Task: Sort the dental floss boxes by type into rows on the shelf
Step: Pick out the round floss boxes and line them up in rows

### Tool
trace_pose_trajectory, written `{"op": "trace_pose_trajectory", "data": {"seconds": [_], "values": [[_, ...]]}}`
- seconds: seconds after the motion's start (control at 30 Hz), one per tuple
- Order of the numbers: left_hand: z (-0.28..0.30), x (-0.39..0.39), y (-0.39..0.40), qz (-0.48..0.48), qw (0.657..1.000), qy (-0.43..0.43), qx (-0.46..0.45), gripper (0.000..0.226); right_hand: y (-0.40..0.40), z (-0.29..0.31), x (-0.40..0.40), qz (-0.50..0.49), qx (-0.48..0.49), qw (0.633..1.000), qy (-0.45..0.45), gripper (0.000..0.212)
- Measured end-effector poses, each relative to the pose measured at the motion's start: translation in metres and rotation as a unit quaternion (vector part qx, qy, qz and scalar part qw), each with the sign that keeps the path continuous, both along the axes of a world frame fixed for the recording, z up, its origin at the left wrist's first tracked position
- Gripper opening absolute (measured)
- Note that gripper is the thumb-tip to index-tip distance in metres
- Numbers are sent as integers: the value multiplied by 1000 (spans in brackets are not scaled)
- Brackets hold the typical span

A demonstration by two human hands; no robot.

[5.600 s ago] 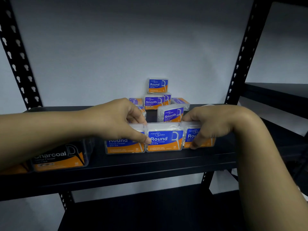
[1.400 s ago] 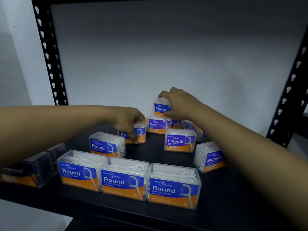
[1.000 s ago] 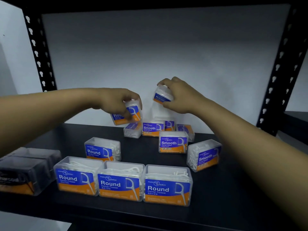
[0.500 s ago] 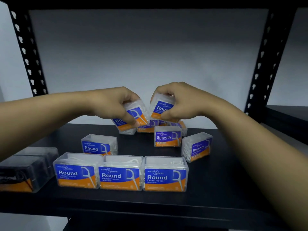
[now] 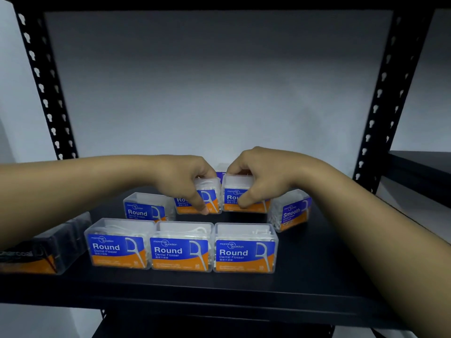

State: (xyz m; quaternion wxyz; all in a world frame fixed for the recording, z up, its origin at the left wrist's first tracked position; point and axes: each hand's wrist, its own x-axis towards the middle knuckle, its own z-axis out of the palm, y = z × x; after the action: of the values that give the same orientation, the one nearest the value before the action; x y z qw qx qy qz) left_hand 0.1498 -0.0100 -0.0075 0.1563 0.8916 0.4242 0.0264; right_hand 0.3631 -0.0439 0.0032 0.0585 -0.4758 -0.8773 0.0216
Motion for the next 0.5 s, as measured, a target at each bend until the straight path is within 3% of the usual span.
{"op": "trace_pose_trajectory", "data": {"seconds": [0.33,0.5], "values": [[-20,1,3,24,997,43,-63,39,4,-19,-10,6,-47,998,-46,42],[-17,-5,1,20,999,13,-41,40,7,-25,-10,4,-66,996,-61,48]]}}
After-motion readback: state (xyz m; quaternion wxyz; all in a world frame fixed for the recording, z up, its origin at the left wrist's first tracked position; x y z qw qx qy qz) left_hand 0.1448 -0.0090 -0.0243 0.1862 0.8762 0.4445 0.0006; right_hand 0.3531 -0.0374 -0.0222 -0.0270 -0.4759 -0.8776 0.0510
